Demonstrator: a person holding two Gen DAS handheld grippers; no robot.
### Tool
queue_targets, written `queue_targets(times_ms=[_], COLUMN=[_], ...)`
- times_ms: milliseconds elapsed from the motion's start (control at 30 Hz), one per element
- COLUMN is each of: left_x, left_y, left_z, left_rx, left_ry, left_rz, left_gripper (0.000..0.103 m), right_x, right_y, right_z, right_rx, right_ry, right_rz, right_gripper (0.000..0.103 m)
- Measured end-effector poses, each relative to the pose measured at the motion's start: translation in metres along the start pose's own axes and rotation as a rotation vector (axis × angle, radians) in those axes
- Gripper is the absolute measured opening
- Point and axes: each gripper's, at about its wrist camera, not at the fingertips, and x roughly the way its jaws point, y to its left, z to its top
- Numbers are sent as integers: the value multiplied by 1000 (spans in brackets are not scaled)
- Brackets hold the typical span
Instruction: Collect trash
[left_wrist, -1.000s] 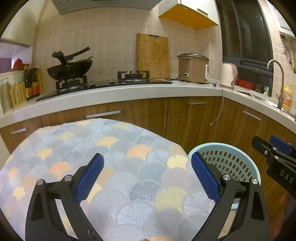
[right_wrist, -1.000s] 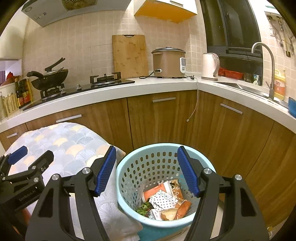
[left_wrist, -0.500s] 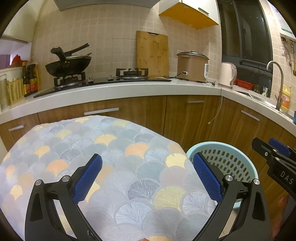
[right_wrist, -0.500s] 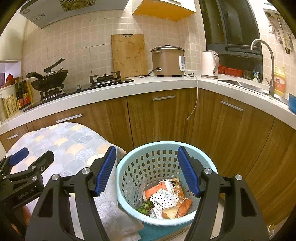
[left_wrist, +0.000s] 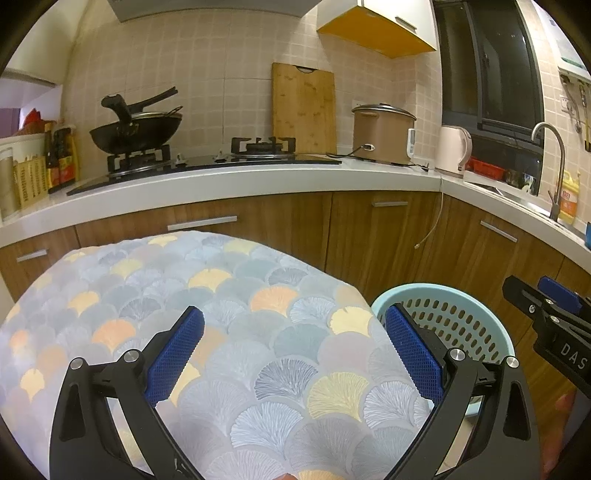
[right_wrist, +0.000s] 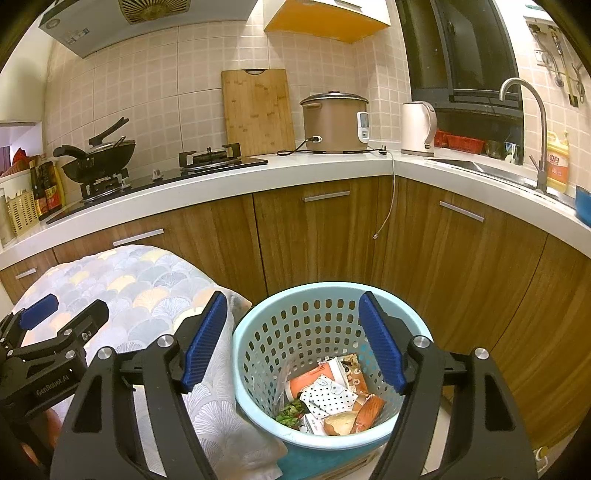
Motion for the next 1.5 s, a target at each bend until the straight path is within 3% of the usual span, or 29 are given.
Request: queue_targets(times_ms=[1500], left_x=[-1], left_y=[1], left_z=[-1], left_rx=[-12], left_ry=[6], left_rz=[-6], left_gripper=[95], right_x=[-7], right_y=[-7], right_z=[3], right_rx=[22], right_ry=[-10], right_rz=[31], right_gripper=[70])
